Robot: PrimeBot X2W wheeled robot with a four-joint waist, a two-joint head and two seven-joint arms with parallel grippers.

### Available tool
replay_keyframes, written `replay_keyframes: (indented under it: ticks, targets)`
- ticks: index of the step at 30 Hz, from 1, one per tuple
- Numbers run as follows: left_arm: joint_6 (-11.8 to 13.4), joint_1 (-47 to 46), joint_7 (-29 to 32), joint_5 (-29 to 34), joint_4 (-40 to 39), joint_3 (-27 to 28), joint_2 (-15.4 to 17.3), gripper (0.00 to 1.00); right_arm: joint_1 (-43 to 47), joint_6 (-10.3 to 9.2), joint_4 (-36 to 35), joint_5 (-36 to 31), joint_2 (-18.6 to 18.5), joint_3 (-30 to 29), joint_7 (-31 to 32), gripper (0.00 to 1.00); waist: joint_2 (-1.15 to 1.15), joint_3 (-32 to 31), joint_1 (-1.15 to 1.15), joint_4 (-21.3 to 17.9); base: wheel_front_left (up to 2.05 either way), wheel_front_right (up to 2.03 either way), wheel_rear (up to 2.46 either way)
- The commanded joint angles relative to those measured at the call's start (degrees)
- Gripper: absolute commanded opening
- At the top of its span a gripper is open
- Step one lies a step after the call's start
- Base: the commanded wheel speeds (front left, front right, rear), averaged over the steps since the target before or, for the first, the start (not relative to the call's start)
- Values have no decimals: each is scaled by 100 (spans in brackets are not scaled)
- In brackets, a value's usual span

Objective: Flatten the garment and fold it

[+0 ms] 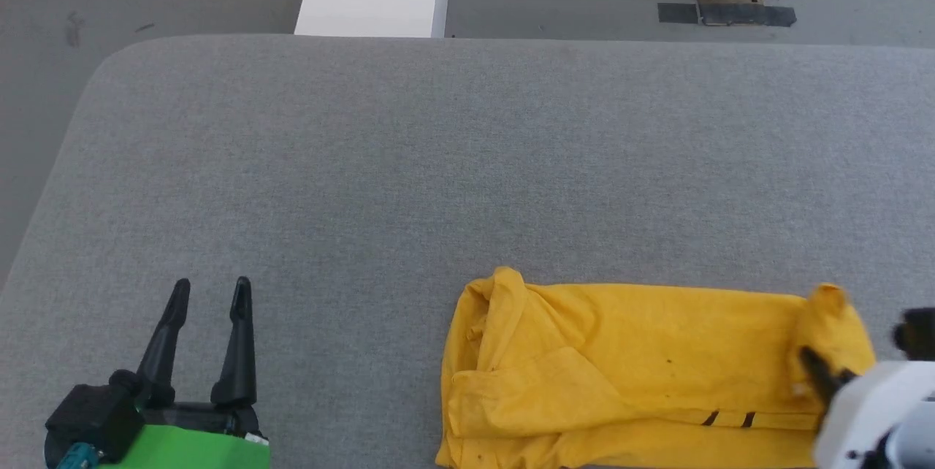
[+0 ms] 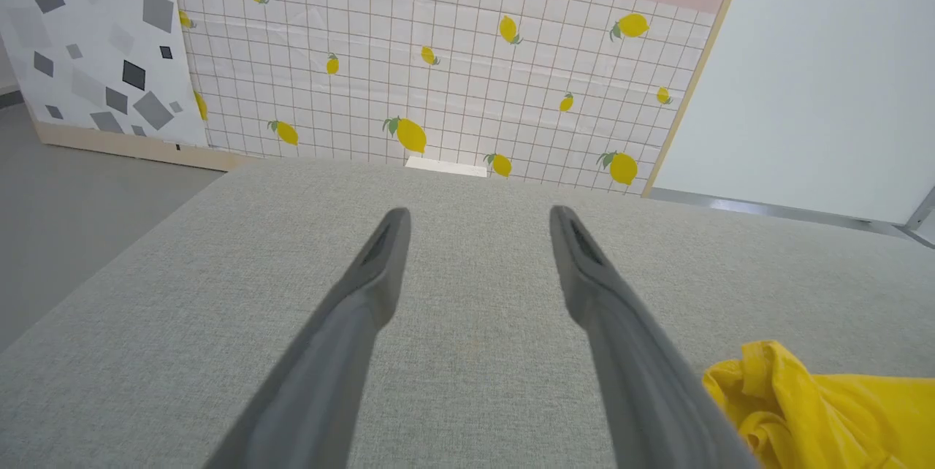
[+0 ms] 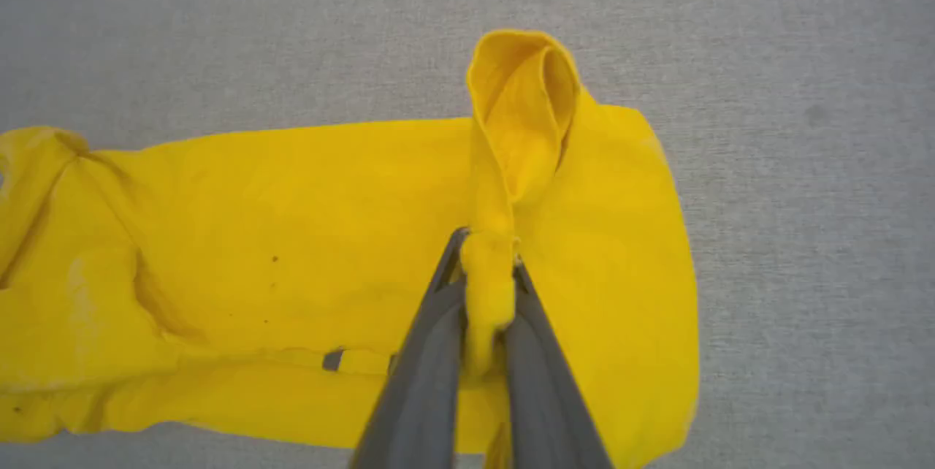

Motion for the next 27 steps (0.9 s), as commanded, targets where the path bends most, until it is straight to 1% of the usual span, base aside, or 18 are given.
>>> replay_keyframes:
  ticks: [1, 7, 14, 20, 27]
  targets:
    - [-37, 54, -21, 34, 34, -5, -51, 100, 33, -9, -127, 63, 18, 241, 82, 0, 0, -10, 0, 35, 0, 0, 0]
    - [-86, -28, -21, 17, 90, -35, -94, 100, -227, -9, -371, 152, 20, 1190, 284, 0, 0, 77, 0, 221, 0, 0, 0]
    - [-131, -155, -22, -13, 162, -16, -180, 100, -862, -9, -217, 246, 32, 2079, 303, 0, 0, 184, 0, 453, 0, 0, 0]
    - [-173, -253, -22, -15, 221, -4, -258, 100, -1318, -9, 201, 274, 150, 2753, 335, 0, 0, 247, 0, 598, 0, 0, 0]
    - [-215, -347, -22, 4, 278, 10, -347, 100, -1789, -9, 950, 121, 284, 3409, 212, 0, 0, 310, 0, 665, 0, 0, 0]
